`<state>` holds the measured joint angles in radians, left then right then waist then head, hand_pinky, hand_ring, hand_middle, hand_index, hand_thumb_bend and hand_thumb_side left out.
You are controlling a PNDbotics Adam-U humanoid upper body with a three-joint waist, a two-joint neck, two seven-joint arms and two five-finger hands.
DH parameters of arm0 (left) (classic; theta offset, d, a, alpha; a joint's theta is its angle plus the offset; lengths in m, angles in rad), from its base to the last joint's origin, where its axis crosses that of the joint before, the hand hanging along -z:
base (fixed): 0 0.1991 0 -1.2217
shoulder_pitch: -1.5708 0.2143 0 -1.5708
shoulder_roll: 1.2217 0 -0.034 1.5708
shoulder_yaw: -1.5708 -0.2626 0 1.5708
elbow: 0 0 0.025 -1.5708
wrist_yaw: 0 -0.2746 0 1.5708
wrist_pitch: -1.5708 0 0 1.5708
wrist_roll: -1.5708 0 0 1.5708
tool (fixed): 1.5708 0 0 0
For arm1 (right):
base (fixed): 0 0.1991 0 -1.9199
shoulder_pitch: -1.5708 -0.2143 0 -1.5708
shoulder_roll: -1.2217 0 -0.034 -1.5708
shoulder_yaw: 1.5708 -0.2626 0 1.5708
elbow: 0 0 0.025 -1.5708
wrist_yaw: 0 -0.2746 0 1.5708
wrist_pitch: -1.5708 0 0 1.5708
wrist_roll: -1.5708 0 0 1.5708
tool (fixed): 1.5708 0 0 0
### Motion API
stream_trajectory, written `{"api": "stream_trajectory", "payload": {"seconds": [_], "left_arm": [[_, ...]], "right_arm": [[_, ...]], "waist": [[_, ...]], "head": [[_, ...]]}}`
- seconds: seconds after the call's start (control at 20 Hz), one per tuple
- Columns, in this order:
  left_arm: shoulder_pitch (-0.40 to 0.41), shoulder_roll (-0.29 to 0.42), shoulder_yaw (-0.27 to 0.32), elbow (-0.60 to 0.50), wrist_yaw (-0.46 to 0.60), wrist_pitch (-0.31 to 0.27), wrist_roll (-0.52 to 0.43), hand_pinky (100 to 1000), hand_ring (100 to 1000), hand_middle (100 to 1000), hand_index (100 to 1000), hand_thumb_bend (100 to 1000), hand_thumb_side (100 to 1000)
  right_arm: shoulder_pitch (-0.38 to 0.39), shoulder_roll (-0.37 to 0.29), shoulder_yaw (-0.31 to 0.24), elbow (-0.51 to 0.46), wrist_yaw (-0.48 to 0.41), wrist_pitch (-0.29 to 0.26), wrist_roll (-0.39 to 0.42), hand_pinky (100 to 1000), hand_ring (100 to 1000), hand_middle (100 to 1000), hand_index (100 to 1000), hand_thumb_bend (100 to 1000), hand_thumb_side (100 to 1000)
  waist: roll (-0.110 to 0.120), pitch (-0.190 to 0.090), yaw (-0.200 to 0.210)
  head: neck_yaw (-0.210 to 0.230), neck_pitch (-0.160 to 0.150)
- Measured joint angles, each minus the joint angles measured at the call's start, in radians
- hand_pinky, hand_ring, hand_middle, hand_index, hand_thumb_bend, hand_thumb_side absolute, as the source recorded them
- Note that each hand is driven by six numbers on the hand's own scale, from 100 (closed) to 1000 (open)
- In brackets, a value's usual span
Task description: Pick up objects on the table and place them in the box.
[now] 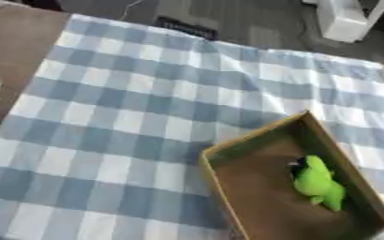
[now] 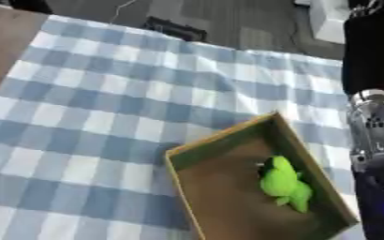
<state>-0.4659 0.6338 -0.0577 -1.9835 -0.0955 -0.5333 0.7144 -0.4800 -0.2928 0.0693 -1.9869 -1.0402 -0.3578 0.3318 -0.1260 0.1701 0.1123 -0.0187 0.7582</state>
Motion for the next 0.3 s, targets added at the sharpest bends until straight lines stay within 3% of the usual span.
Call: {"api": "stream_trajectory", "payload": {"seconds": [0.3], "left_arm": [[0.006,-0.008,-0.012,0.000,0.031,-0.025,-0.025,100,178,362,607,100,769]], "right_arm": [[-0.017,0.001,0.000,0.000,0.003,-0.011,-0.002,469,431,408,607,100,747]], "waist": [[0.000,0.011,-0.008]], "head": [[-0.018,0.012]]}}
